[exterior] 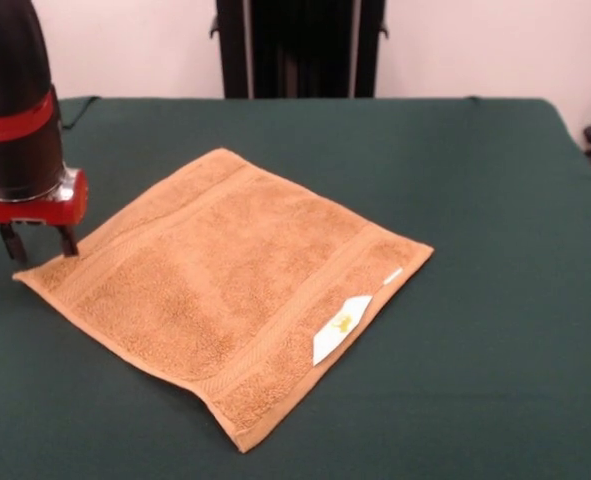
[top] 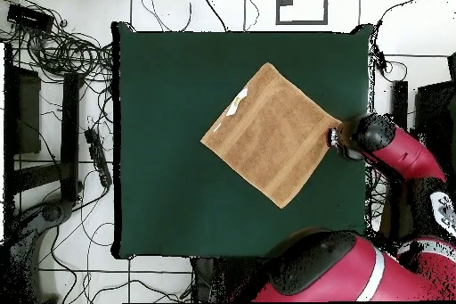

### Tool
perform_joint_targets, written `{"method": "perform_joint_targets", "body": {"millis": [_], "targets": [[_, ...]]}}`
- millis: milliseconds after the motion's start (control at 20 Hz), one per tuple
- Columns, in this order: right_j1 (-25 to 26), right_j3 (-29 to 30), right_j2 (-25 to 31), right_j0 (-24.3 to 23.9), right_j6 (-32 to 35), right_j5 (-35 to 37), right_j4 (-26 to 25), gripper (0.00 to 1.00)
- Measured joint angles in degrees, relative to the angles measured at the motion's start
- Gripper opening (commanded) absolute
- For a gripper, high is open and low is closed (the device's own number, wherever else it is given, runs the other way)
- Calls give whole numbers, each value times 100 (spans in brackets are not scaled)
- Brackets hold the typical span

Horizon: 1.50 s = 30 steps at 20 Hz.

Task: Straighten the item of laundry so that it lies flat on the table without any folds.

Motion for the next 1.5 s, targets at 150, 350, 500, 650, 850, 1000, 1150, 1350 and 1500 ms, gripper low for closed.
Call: {"method": "perform_joint_targets", "body": {"millis": [150,350,500,650,850,1000,1150,1350,1500], "targets": [[52,-154,0,-12,0,7,-1,100],[128,-334,0,-20,0,16,-4,100],[154,-416,1,-20,0,14,-11,100],[157,-427,1,-20,0,13,-17,100],[157,-427,1,-19,0,13,-19,100],[158,-427,2,-17,0,14,-18,0],[162,-426,4,-9,0,11,-19,0],[167,-427,2,2,0,7,-21,0],[167,-427,3,3,0,7,-27,0]]}}
